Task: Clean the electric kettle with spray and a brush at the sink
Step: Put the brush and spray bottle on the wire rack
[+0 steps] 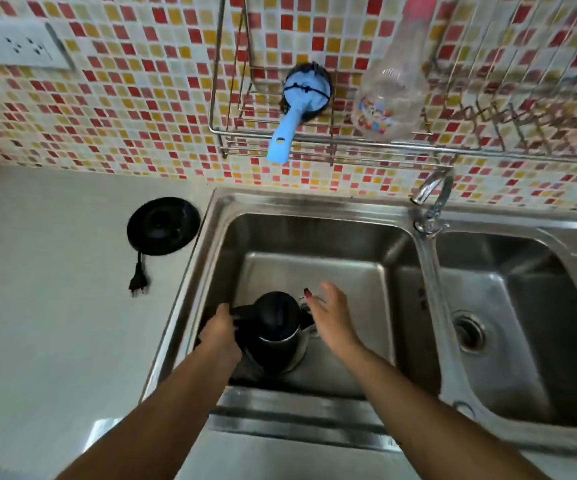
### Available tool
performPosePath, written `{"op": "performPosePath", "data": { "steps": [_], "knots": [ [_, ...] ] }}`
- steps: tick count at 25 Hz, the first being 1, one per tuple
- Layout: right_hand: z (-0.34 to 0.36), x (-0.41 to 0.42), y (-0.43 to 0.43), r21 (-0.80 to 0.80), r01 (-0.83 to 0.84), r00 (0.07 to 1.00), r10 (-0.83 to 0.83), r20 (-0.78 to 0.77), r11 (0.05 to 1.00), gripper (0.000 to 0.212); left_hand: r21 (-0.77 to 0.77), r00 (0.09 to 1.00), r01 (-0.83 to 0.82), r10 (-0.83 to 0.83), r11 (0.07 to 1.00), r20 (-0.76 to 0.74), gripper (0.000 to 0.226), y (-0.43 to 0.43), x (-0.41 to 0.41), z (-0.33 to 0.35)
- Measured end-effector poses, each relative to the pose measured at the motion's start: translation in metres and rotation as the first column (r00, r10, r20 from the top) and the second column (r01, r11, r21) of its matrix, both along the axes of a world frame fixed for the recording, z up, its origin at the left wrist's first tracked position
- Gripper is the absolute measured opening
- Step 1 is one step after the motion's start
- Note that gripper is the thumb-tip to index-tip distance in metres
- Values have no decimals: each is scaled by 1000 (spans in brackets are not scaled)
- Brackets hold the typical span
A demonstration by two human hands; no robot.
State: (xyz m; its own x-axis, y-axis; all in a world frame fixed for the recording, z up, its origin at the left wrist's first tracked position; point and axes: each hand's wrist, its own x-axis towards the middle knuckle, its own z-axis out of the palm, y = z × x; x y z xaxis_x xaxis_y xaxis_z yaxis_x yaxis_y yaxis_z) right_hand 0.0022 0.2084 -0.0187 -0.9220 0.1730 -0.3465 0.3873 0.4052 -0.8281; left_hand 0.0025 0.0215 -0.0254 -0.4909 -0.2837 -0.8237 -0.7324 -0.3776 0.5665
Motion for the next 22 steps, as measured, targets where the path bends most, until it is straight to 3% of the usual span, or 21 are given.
{"op": "performPosePath", "data": {
  "steps": [2, 5, 9, 13, 18, 22],
  "knots": [
    [-21, -1, -16, -48, 46, 991, -39, 132, 998, 59, 142, 999, -40, 38, 989, 19, 51, 12, 5, 10],
    [-31, 7, -30, -92, 62, 985, -47, 164, 994, 55, 264, 999, -34, 30, 964, 20, 57, 22, 10, 2],
    [-30, 15, -31, -89, 53, 991, -41, 128, 995, 46, 250, 996, -60, 75, 966, -50, 85, 20, 15, -21],
    [-18, 22, -34, -96, 118, 991, -111, 77, 988, 35, 301, 995, 11, 20, 954, -102, 54, 18, 22, -3],
    [43, 22, -48, -196, 189, 955, -227, -192, 962, 22, 305, 947, 135, -32, 943, -319, 51, -2, 8, 44],
    [113, -11, -91, -274, 101, 872, -217, -438, 956, 34, 279, 831, 106, 69, 955, -552, 42, -33, -13, 115]
  ]
}}
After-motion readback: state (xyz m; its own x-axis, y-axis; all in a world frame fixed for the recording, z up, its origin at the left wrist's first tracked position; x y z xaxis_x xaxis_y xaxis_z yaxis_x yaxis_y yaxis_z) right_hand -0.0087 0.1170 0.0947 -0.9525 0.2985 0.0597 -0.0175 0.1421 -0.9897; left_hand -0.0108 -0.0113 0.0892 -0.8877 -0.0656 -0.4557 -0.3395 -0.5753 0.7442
